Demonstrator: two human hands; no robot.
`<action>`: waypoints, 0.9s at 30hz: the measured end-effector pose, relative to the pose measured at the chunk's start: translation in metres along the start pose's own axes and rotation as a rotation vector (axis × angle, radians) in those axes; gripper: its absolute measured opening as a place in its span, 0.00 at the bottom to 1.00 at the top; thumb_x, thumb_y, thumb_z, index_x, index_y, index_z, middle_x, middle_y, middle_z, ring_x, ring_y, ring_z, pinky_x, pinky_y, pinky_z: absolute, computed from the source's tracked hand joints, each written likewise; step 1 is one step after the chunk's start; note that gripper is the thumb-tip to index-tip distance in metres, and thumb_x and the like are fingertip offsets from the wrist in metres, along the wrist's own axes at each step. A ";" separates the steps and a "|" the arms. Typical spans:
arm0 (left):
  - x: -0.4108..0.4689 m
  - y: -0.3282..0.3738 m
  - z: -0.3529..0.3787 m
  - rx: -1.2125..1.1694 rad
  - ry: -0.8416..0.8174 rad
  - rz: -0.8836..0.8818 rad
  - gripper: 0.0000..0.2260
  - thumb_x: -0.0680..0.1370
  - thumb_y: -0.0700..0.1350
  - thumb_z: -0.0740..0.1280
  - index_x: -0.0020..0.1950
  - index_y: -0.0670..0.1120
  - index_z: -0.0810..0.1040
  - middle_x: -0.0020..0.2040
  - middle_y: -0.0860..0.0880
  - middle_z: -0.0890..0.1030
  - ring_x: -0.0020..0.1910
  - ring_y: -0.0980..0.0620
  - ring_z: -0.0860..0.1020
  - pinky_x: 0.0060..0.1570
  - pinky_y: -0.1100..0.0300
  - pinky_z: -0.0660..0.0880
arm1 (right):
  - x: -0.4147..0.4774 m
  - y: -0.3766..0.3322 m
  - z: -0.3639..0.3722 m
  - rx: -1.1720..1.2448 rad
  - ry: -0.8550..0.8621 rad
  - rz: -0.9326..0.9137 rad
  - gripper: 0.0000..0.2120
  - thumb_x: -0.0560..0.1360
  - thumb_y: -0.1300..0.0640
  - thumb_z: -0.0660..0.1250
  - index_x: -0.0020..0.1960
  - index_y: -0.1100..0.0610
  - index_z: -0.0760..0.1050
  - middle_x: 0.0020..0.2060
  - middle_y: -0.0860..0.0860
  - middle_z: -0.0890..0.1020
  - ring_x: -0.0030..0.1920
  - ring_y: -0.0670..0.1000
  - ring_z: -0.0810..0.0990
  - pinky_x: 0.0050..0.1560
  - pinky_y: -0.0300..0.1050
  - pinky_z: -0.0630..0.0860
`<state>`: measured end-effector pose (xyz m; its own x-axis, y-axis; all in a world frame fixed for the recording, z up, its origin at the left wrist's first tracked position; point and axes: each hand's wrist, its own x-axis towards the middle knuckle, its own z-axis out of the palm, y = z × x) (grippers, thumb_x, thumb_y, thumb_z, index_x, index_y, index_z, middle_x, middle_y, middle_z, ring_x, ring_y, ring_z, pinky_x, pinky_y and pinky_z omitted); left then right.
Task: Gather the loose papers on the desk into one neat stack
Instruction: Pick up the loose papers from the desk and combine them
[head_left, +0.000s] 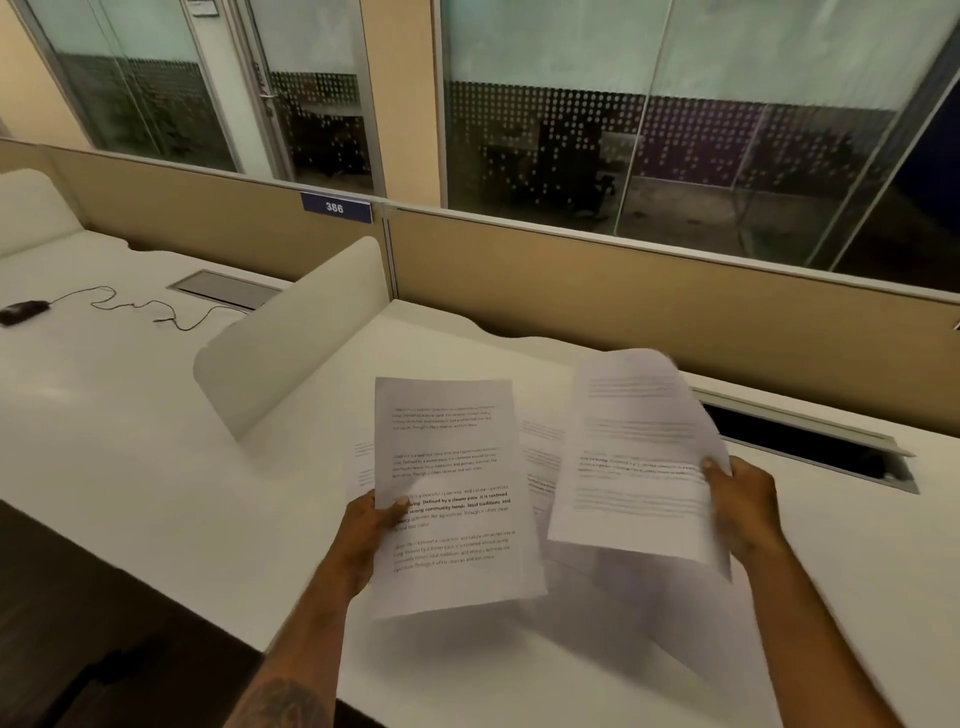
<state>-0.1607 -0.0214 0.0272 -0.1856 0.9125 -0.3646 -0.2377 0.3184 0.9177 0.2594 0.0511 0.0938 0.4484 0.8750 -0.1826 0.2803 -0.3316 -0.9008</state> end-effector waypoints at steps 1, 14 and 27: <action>0.002 0.001 0.002 -0.002 0.007 0.008 0.09 0.79 0.37 0.68 0.59 0.43 0.80 0.48 0.42 0.89 0.43 0.40 0.88 0.39 0.47 0.85 | 0.000 -0.007 -0.010 0.058 -0.008 -0.014 0.10 0.81 0.55 0.64 0.57 0.58 0.78 0.51 0.57 0.82 0.46 0.57 0.81 0.51 0.49 0.75; 0.005 0.010 0.071 0.020 -0.192 0.047 0.09 0.79 0.44 0.69 0.58 0.45 0.84 0.52 0.40 0.88 0.53 0.35 0.86 0.45 0.46 0.84 | -0.070 0.014 0.081 0.222 -0.281 0.069 0.06 0.76 0.52 0.70 0.49 0.54 0.80 0.46 0.50 0.86 0.44 0.49 0.85 0.38 0.38 0.78; 0.022 -0.015 0.097 0.141 -0.250 0.072 0.16 0.79 0.41 0.70 0.67 0.47 0.78 0.57 0.41 0.87 0.53 0.38 0.86 0.53 0.34 0.81 | -0.071 0.057 0.059 0.083 0.084 0.109 0.15 0.77 0.48 0.68 0.58 0.57 0.78 0.53 0.54 0.84 0.52 0.55 0.83 0.51 0.47 0.80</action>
<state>-0.0689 0.0183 0.0206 0.0476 0.9636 -0.2632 -0.0941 0.2667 0.9592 0.1934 -0.0086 0.0325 0.5429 0.8017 -0.2501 0.1567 -0.3893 -0.9077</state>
